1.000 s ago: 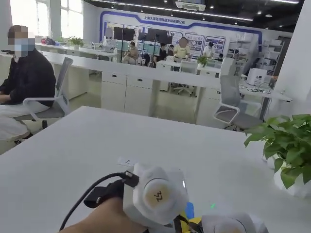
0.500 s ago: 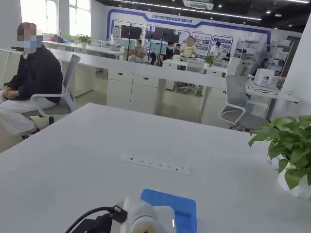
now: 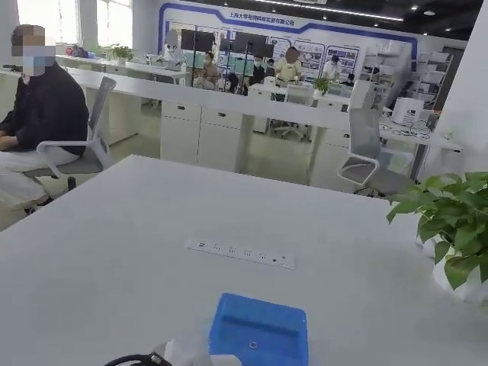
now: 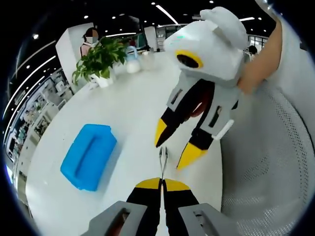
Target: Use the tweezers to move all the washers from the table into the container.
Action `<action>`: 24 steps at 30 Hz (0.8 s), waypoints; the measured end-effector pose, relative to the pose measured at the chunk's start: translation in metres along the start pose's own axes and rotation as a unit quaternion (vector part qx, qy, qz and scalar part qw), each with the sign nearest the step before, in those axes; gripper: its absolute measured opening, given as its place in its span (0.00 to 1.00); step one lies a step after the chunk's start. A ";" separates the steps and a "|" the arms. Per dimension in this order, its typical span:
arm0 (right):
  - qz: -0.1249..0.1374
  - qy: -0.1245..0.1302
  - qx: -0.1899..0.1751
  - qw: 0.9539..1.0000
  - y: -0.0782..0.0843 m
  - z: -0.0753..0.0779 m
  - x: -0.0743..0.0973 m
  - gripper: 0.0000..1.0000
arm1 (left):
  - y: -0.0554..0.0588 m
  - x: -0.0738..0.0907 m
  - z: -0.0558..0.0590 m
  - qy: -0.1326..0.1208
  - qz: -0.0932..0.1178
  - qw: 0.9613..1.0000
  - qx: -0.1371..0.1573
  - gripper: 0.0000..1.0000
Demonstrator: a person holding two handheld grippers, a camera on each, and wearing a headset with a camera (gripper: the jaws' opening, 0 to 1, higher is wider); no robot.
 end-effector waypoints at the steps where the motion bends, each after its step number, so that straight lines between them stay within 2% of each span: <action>1: -0.001 0.007 -0.002 1.000 0.002 0.001 0.007 0.29 | 0.005 -0.003 -0.001 -0.001 -0.009 1.000 0.000 0.00; 6: 0.014 0.035 -0.030 0.999 0.007 0.004 0.036 0.33 | 0.026 -0.020 -0.007 0.006 -0.049 0.999 0.002 0.00; 10: 0.020 0.049 -0.042 0.998 0.009 0.006 0.050 0.39 | 0.032 -0.027 -0.008 0.015 -0.073 0.997 -0.001 0.00; 12: 0.021 0.054 -0.049 0.997 0.011 0.006 0.055 0.42 | 0.037 -0.031 -0.009 0.022 -0.097 0.995 0.001 0.00; 13: 0.023 0.059 -0.051 0.997 0.013 0.006 0.057 0.42 | 0.040 -0.032 -0.009 0.020 -0.115 0.993 -0.006 0.00; 14: 0.024 0.061 -0.053 0.996 0.014 0.007 0.058 0.42 | 0.041 -0.034 -0.008 0.019 -0.119 0.993 -0.010 0.00; 15: 0.025 0.063 -0.056 0.996 0.014 0.008 0.060 0.42 | 0.037 -0.038 -0.008 0.023 -0.093 0.995 -0.016 0.00; 16: 0.027 0.066 -0.061 0.996 0.015 0.009 0.061 0.42 | 0.039 -0.039 -0.009 0.012 -0.114 0.993 0.015 0.00; 17: 0.029 0.068 -0.064 0.995 0.015 0.010 0.063 0.42 | 0.038 -0.033 -0.009 0.008 -0.120 0.992 0.029 0.00; 21: 0.044 0.076 -0.083 0.993 0.013 0.017 0.070 0.43 | 0.037 -0.031 -0.004 0.009 -0.121 0.992 0.018 0.00; 22: 0.049 0.079 -0.085 0.992 0.011 0.020 0.071 0.43 | 0.037 -0.031 -0.003 0.009 -0.119 0.992 0.036 0.02; 23: 0.050 0.080 -0.085 0.992 0.010 0.021 0.072 0.44 | 0.038 -0.031 -0.004 -0.010 -0.112 0.990 0.084 0.06; 24: 0.052 0.083 -0.084 0.992 0.009 0.024 0.073 0.44 | 0.039 -0.030 -0.008 -0.027 -0.105 0.989 0.096 0.12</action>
Point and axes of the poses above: the centre of the closed fingertips' face, and the gripper's own axes: x roughly backward along the fingers, z roughly to its right, y roughly out of its underside, the point moved 7 cm from there along x, roughly backward along the fingers, and after that the axes turned 8 degrees about x, right-handed, at the moved point
